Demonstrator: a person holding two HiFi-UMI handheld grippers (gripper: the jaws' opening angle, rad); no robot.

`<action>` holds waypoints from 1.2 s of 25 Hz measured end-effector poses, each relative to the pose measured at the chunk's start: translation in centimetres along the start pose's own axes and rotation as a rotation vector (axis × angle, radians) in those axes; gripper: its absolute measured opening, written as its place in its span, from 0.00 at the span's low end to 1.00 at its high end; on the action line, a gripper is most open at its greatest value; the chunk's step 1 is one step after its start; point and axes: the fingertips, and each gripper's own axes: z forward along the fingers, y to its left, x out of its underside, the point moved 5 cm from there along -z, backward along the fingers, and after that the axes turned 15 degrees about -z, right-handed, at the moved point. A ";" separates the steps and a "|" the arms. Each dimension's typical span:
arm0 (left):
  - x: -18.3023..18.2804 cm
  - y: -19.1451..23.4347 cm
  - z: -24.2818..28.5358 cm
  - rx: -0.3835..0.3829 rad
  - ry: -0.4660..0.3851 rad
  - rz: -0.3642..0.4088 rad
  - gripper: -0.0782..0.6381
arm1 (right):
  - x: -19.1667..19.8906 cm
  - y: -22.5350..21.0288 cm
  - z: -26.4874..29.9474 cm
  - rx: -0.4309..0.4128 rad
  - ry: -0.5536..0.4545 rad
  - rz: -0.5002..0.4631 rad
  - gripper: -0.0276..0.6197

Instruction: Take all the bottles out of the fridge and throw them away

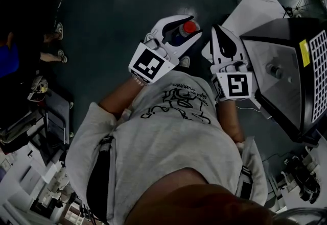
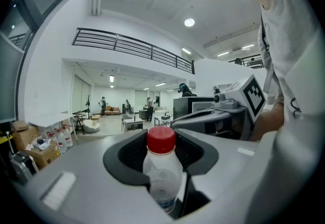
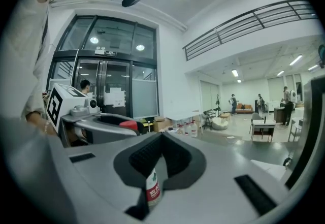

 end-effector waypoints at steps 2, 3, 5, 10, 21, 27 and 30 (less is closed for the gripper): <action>0.4 0.3 0.1 0.003 0.006 -0.006 0.33 | 0.5 0.2 0.2 -0.002 0.012 0.002 0.06; 0.7 0.5 0.1 0.005 0.009 -0.009 0.33 | 0.8 0.2 0.4 -0.002 0.020 0.005 0.06; 1.1 0.9 0.2 0.008 0.012 -0.009 0.33 | 1.3 0.4 0.7 -0.002 0.032 0.009 0.06; 2.7 1.5 0.2 0.012 0.040 -0.035 0.33 | 2.9 1.0 1.2 -0.003 0.064 0.017 0.06; 5.5 2.6 0.2 0.029 0.079 -0.080 0.33 | 5.6 2.5 2.4 0.019 0.113 0.045 0.06; 7.5 3.1 0.3 0.048 0.086 -0.091 0.33 | 7.7 3.5 2.8 0.029 0.151 0.069 0.06; 8.8 3.3 0.4 0.053 0.096 -0.088 0.33 | 8.8 4.1 2.9 0.036 0.170 0.088 0.06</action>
